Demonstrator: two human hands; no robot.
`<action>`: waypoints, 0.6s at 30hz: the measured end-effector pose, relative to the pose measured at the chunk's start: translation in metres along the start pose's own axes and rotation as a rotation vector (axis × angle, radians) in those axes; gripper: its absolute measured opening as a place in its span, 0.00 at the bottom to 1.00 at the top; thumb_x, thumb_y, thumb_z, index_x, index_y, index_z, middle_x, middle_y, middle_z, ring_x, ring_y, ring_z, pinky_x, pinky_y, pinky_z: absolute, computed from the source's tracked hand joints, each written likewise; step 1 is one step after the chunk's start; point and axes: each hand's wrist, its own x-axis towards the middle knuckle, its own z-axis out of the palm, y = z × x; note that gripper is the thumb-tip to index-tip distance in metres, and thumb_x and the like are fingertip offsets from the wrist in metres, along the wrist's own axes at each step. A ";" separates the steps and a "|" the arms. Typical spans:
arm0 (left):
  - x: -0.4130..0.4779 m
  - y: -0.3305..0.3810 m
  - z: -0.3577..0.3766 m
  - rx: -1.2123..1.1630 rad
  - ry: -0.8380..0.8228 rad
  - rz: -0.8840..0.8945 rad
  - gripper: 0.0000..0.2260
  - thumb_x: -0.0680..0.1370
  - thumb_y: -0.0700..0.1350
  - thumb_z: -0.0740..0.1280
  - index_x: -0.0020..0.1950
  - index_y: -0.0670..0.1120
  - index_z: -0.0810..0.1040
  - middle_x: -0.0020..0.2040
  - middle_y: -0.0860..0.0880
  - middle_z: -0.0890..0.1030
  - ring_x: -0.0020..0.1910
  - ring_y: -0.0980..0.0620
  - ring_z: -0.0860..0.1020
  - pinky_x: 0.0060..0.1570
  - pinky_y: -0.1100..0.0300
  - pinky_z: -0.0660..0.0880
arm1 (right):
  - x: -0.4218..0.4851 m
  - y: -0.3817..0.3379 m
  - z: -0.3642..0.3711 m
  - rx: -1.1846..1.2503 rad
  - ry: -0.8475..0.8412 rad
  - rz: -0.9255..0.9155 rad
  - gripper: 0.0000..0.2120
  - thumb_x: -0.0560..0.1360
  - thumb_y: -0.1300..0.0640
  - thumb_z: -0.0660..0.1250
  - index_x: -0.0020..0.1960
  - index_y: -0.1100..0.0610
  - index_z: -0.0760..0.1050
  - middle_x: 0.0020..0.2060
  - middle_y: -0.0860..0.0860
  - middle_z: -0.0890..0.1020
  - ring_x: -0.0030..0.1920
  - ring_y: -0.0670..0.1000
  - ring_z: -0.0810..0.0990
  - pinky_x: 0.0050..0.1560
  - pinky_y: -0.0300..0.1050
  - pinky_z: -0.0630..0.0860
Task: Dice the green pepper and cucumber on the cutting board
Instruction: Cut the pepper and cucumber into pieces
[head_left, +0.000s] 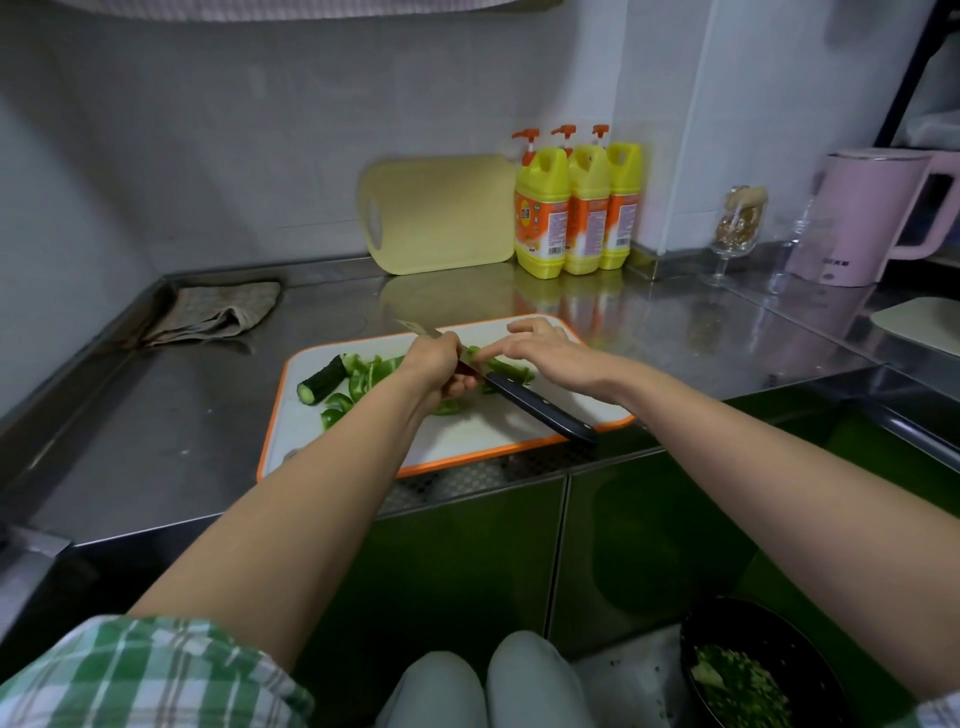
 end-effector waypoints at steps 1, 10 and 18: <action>0.001 -0.001 0.000 -0.004 0.007 0.003 0.15 0.80 0.37 0.50 0.38 0.36 0.71 0.19 0.45 0.74 0.15 0.55 0.67 0.16 0.69 0.59 | 0.000 -0.002 0.004 -0.010 -0.003 0.037 0.13 0.80 0.47 0.56 0.52 0.35 0.78 0.71 0.48 0.62 0.73 0.50 0.55 0.75 0.53 0.51; 0.004 -0.002 -0.008 0.000 0.079 -0.009 0.13 0.80 0.37 0.51 0.38 0.38 0.70 0.18 0.46 0.74 0.15 0.56 0.67 0.16 0.69 0.60 | 0.012 0.013 0.006 -0.078 0.126 0.151 0.23 0.79 0.41 0.57 0.72 0.46 0.65 0.76 0.49 0.57 0.75 0.55 0.52 0.73 0.53 0.52; 0.004 -0.001 0.003 -0.002 0.109 0.014 0.13 0.80 0.37 0.52 0.38 0.37 0.69 0.24 0.41 0.76 0.14 0.55 0.67 0.16 0.69 0.61 | 0.008 0.014 0.002 -0.160 0.150 0.062 0.18 0.82 0.46 0.52 0.60 0.44 0.79 0.73 0.50 0.64 0.74 0.53 0.54 0.70 0.52 0.48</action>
